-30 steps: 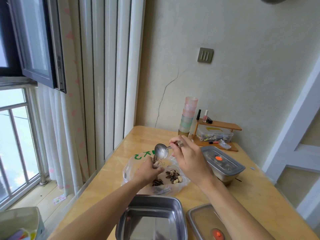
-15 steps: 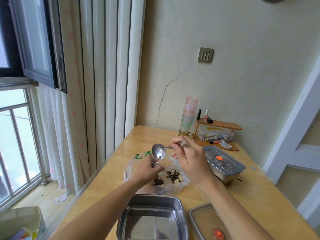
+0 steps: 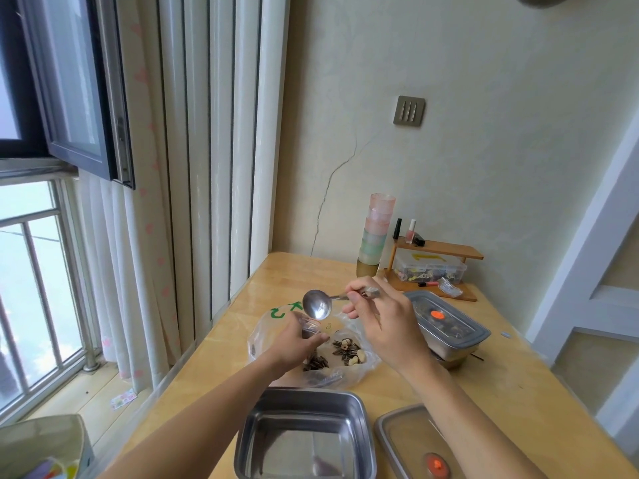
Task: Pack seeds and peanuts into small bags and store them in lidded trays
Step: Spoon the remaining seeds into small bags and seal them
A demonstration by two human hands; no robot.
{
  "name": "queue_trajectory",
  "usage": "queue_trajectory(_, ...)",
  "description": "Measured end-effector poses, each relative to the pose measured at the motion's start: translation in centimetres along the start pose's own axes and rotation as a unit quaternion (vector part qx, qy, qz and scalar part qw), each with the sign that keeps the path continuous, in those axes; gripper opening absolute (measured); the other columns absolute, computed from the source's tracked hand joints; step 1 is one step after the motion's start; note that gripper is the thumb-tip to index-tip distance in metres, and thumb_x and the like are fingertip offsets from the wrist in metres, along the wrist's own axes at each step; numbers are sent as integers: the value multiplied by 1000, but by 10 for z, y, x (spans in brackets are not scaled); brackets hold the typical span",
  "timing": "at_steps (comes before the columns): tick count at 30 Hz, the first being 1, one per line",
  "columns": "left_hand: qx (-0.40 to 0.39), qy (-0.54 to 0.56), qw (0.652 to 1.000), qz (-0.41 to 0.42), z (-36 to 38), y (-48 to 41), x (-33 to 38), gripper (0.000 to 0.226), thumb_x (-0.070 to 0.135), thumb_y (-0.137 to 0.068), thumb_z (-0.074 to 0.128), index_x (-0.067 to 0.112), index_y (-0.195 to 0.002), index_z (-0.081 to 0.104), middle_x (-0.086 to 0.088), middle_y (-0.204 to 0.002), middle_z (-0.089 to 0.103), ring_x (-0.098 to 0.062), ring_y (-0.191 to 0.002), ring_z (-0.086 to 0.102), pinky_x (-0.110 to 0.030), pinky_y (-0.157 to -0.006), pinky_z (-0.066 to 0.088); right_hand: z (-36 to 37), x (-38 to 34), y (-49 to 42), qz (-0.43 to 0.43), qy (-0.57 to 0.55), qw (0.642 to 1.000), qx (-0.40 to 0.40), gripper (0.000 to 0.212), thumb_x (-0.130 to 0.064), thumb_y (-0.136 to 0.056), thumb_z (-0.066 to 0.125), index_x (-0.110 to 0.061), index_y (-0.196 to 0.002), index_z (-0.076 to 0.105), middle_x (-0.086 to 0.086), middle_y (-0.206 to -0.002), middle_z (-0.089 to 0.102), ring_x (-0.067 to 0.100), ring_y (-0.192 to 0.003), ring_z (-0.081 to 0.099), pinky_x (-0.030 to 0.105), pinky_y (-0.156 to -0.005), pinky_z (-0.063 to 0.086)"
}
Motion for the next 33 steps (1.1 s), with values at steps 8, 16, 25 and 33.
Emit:
queue_trajectory(8, 105, -42, 994, 6, -13, -1, 3, 34, 24, -100, 65, 12, -126, 46, -7, -113, 68, -10, -88, 65, -26, -70, 57, -14, 24, 12, 206, -70, 964, 152, 24, -32, -103, 57, -9, -99, 64, -2, -74, 76, 5, -64, 75, 20, -56, 59)
queue_trajectory(16, 123, -103, 987, 2, -19, -2, 4, 38, 26, -100, 64, 12, -130, 45, -4, -117, 65, -21, -97, 66, -41, -88, 58, -2, 64, 55, 446, -167, 860, 185, 39, -33, -102, 63, 2, -84, 65, 10, -64, 75, 26, -60, 77, 36, -60, 61)
queue_trajectory(25, 98, -171, 980, -13, -20, 4, -5, 38, 29, -98, 65, 17, -125, 41, 2, -97, 68, -24, -93, 70, -51, -92, 56, 0, 73, 71, 486, -193, 813, 256, 34, -25, -102, 65, 3, -85, 61, 16, -65, 74, 30, -60, 76, 42, -64, 62)
queue_trajectory(33, 83, -192, 978, -18, -19, 2, -11, 40, 34, -97, 66, 21, -121, 38, 3, -94, 66, -24, -92, 70, -51, -90, 57, 10, 61, 74, 424, -150, 868, 210, 17, -19, -101, 66, -5, -91, 65, 9, -76, 77, 19, -66, 78, 35, -65, 64)
Point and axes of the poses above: each hand's wrist, its own y-axis away from the middle knuckle, its own z-axis out of the palm, x = y × z, the point moved 3 cm from there along -y, towards the middle knuckle
